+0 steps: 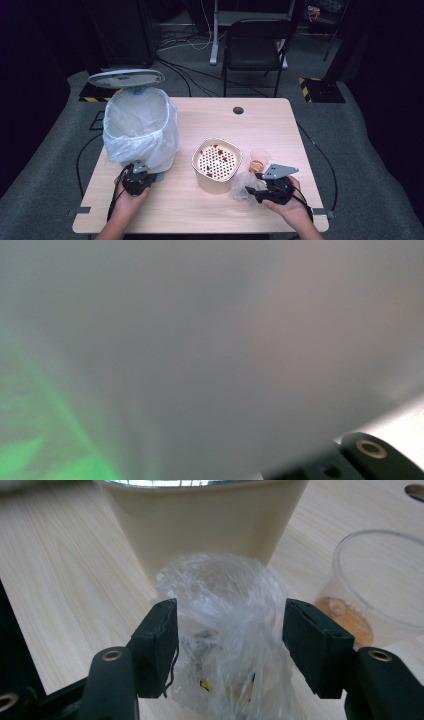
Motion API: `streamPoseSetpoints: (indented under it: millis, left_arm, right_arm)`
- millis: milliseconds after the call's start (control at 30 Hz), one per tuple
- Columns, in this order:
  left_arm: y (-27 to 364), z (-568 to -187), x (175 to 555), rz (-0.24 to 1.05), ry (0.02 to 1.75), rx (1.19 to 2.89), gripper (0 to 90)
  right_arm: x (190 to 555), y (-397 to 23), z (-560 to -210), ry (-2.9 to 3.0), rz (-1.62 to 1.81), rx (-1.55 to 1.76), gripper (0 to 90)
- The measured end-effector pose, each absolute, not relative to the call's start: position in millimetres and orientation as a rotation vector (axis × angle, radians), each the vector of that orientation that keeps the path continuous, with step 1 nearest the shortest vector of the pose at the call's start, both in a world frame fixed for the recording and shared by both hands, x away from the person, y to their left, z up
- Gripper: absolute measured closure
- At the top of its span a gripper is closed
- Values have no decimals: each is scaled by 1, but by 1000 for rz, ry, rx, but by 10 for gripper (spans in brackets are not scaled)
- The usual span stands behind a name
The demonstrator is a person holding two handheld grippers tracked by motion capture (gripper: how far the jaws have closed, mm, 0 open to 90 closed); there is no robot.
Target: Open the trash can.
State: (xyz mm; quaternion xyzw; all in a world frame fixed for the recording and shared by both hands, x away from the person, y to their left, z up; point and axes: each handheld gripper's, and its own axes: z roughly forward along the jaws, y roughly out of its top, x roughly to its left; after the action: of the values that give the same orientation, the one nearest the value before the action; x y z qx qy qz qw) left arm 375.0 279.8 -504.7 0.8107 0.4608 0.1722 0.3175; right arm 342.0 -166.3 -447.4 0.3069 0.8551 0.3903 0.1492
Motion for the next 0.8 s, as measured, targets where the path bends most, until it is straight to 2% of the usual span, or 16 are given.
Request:
streamPoseSetpoints:
  millis: [600, 733, 800]
  left_arm:
    - [280, -505, 375, 452, 1209, 2135, 900]
    - [280, -505, 375, 453, 1210, 2134, 900]
    - [280, -505, 375, 452, 1210, 2134, 900]
  right_arm:
    - [337, -152, -496, 2560, 1032, 878, 368]
    - [337, -153, -501, 2581, 1017, 879, 388]
    - [337, -152, -504, 2585, 1011, 873, 434]
